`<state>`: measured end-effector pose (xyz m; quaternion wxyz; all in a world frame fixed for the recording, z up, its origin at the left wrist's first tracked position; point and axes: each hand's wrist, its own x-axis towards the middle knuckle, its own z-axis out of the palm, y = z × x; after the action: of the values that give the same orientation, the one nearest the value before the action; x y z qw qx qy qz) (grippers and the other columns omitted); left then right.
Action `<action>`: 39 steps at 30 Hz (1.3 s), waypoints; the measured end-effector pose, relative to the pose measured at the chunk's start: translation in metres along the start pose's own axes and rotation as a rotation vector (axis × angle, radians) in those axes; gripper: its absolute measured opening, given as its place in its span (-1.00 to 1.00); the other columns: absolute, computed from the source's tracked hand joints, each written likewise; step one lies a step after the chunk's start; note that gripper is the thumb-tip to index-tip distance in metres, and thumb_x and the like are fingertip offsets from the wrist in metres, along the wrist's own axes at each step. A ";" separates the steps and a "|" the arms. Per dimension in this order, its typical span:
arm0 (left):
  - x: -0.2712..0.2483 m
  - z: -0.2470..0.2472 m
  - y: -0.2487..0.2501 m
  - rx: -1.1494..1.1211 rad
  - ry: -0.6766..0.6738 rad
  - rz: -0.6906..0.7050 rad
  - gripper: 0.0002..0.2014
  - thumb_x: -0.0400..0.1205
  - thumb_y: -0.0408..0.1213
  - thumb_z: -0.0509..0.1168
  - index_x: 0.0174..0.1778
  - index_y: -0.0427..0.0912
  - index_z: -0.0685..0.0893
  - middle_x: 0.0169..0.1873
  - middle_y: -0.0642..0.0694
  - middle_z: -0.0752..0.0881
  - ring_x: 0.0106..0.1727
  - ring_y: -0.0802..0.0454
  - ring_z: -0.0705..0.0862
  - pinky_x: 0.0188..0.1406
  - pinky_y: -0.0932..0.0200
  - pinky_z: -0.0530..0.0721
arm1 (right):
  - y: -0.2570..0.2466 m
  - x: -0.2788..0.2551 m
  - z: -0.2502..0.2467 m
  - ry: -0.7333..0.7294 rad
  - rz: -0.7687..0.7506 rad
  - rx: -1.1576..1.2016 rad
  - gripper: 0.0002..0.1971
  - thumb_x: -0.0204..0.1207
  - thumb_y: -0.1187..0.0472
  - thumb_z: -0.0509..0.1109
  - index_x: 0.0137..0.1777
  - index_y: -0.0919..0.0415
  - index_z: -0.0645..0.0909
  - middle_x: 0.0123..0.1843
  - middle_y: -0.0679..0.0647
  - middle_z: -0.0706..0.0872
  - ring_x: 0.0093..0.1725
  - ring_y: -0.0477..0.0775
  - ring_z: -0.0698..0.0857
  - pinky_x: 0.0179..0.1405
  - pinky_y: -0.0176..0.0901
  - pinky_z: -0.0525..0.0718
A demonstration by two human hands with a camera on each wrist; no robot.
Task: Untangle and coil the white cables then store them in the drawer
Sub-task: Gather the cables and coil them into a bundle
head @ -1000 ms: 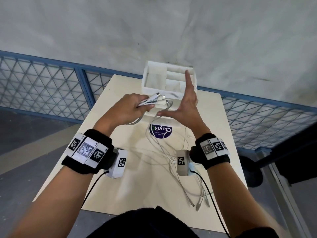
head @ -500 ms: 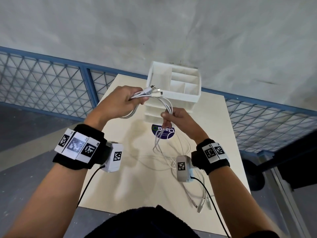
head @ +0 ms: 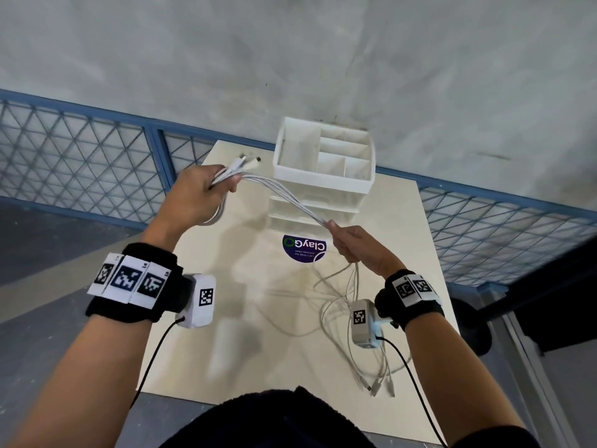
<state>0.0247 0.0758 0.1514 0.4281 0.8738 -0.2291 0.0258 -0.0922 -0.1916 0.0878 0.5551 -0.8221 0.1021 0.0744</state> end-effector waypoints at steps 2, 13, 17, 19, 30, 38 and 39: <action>-0.001 0.000 -0.007 0.069 -0.005 -0.015 -0.76 0.65 -0.12 0.23 -0.27 -0.14 0.64 -0.43 -0.14 0.58 -0.44 -0.03 0.48 -0.44 0.27 0.38 | 0.004 -0.002 -0.004 0.015 0.001 -0.018 -0.46 0.53 -0.30 0.15 -0.51 0.04 0.18 -0.50 -0.03 0.18 -0.51 -0.04 0.19 -0.53 -0.35 0.27; -0.020 0.056 -0.033 0.056 -0.104 -0.141 -0.49 0.58 -0.07 0.34 0.41 -0.19 0.47 0.09 -0.33 0.73 0.13 -0.26 0.67 0.05 0.03 0.54 | -0.021 -0.001 -0.008 0.317 -0.057 -0.379 -0.49 0.69 0.00 0.11 -0.53 0.11 0.30 -0.44 0.07 0.53 -0.29 0.16 0.59 -0.31 -0.17 0.32; -0.029 0.076 0.010 -0.462 -0.272 -0.012 -0.59 0.53 -0.27 0.42 0.29 -0.13 0.54 -0.13 0.20 0.76 -0.14 0.32 0.67 -0.05 0.42 0.56 | -0.054 0.001 0.009 0.083 -0.066 -0.427 -0.55 0.70 0.14 0.10 -0.50 0.09 0.35 -0.47 -0.02 0.51 -0.38 0.08 0.49 -0.32 -0.16 0.35; -0.029 0.087 0.017 -0.539 -0.412 -0.008 -0.65 0.56 -0.28 0.39 0.27 -0.17 0.58 -0.08 0.13 0.79 -0.07 0.29 0.68 0.05 0.36 0.59 | -0.067 0.001 0.013 -0.003 -0.081 -0.428 -0.56 0.69 0.21 0.10 -0.49 0.06 0.33 -0.50 -0.03 0.38 -0.46 0.00 0.37 -0.44 -0.22 0.32; -0.008 0.048 0.025 -0.222 -0.001 0.099 -0.80 0.67 -0.08 0.18 -0.27 0.00 0.50 -0.56 0.08 0.42 -0.61 0.27 0.40 -0.62 0.43 0.33 | 0.004 -0.013 -0.032 0.276 0.048 0.068 -0.52 0.67 0.10 0.14 -0.53 0.11 0.27 -0.62 -0.07 0.27 -0.65 -0.11 0.19 -0.57 -0.23 0.14; 0.000 0.018 0.025 -0.234 0.218 0.136 -0.77 0.69 -0.11 0.17 -0.27 -0.06 0.44 -0.54 0.08 0.36 -0.57 0.36 0.44 -0.51 0.46 0.34 | 0.056 -0.028 -0.038 0.599 0.077 0.248 -0.54 0.63 0.12 0.22 -0.52 0.08 0.23 -0.68 -0.15 0.23 -0.60 -0.10 0.18 -0.50 -0.18 0.17; -0.001 0.019 0.022 -0.203 0.199 0.137 -0.80 0.69 -0.10 0.16 -0.21 -0.08 0.46 -0.54 0.08 0.37 -0.55 0.37 0.45 -0.49 0.47 0.34 | 0.054 -0.029 -0.041 0.646 0.056 0.294 -0.56 0.62 0.13 0.23 -0.52 0.08 0.27 -0.70 -0.15 0.25 -0.63 -0.11 0.18 -0.55 -0.21 0.15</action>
<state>0.0119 0.0500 0.1549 0.5321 0.8014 -0.2463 0.1182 -0.1336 -0.2469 0.0613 0.6045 -0.7113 0.3045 -0.1897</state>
